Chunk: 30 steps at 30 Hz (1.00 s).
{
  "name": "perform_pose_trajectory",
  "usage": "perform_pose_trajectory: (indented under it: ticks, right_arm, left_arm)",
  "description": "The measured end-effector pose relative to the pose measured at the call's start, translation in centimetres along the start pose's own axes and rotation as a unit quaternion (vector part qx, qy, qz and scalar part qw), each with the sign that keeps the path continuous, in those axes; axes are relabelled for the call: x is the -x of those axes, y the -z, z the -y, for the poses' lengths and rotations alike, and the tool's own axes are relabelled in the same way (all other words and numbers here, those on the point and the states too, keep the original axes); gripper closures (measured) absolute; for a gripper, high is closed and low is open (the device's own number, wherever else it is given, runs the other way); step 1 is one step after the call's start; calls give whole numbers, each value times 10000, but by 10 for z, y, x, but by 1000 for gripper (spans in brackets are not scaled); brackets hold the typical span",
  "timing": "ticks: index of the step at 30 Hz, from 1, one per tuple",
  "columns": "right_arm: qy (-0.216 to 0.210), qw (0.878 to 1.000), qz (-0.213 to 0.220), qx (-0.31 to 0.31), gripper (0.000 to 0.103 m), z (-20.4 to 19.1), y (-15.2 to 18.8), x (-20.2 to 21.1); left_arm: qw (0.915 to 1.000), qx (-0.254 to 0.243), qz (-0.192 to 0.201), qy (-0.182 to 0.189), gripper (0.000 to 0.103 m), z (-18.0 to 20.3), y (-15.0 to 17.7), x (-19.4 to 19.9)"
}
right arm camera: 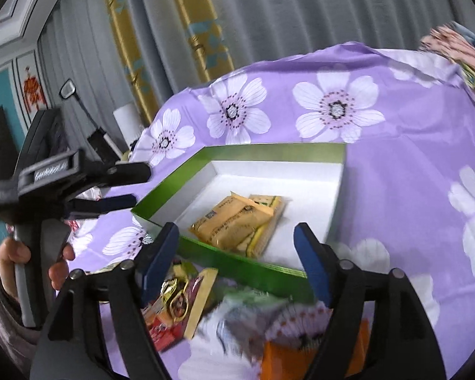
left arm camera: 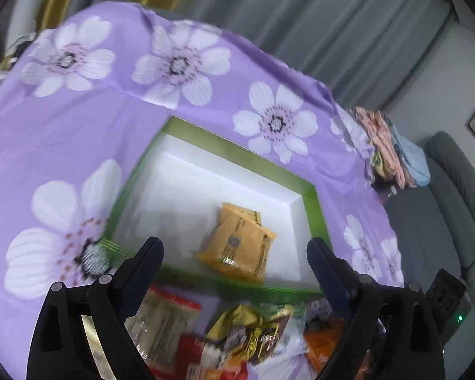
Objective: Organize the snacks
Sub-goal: 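Return the left gripper to the pile and grasp the pale green-printed bag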
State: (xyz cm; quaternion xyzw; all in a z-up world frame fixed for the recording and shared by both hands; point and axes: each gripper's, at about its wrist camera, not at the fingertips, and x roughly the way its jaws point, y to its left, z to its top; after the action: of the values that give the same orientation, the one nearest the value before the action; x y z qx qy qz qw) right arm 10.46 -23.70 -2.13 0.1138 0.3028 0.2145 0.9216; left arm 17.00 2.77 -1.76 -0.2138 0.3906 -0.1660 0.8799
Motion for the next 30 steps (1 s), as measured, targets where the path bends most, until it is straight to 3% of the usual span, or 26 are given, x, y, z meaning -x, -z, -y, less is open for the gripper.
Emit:
perform_pose_trajectory:
  ticks: [2,4,10,14,18,22,30]
  right_arm:
    - [-32,9999,44,-121,22,0,7,10]
    - [-21,9998,66,-185,20,-3,13,19]
    - [-73,9999,-1,-107,14,-21,36,36]
    - [-287,9995,-153,12,9,-39,56,39]
    - [-472,9977,-476,76,9,-57,69,25]
    - [-711,9949,-686,215,9,-77,76,14]
    - [-1136,9859,-1147,440,9,-120,95,-10]
  left_arm:
    - [10000,21,48,-41,10,-4,9,11]
    - [9998,-42,92,-172,2,-7,18,21]
    - [9982,-86,402,-441,1,-30,50,54]
    - [9948,20,577,-836,1,-57,60,70]
    - [9962,381,394,-672,1,-88,64,74]
    - [9946,357,273,-939,1,-98,69,77]
    - [9973,464,-214,-527,1,-121,82,65]
